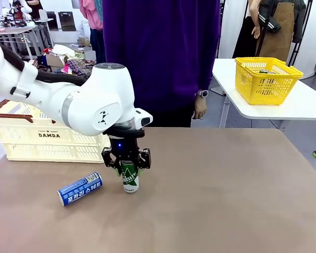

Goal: Place the drinks into the Shopping basket.
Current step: Pick up one drink and place it into the Shopping basket.

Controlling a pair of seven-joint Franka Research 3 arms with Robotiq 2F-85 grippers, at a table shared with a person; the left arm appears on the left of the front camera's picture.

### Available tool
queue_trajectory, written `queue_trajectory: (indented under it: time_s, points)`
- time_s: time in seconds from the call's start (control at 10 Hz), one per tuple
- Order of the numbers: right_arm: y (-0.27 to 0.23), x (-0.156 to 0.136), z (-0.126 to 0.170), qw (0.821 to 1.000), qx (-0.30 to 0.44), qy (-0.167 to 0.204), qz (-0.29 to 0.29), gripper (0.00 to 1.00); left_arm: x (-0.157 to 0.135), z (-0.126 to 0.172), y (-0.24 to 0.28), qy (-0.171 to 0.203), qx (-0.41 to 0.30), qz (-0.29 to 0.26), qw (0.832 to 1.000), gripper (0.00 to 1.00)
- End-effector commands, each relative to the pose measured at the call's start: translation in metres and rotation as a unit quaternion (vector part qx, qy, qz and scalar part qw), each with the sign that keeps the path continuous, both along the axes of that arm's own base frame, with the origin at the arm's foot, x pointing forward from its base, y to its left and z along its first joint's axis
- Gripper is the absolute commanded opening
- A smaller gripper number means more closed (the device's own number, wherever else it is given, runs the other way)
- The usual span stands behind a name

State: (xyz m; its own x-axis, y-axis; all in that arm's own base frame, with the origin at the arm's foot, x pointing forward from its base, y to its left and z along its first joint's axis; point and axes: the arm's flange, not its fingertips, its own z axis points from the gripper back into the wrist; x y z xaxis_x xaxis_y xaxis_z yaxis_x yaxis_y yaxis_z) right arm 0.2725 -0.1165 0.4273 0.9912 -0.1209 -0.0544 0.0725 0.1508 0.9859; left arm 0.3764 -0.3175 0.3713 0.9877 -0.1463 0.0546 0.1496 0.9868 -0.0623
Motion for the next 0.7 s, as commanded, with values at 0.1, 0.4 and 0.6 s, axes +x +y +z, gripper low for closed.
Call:
queue_trajectory:
  time_s: [0.1, 0.4, 0.6]
  points:
    - [0.001, 0.000, 0.004, 1.000, 0.008, 0.005, -0.004, 1.00, -0.004, -0.001, 0.000, -0.014, 0.022, 0.004, 1.000, 0.00]
    - [0.001, 0.000, 0.004, 1.000, 0.008, 0.005, -0.004, 1.00, -0.004, 0.000, -0.003, -0.018, 0.025, 0.000, 1.000, 0.00]
    - [0.001, 0.000, 0.004, 1.000, 0.008, 0.005, -0.004, 1.00, -0.008, 0.013, -0.004, -0.037, 0.026, -0.006, 0.999, 0.00]
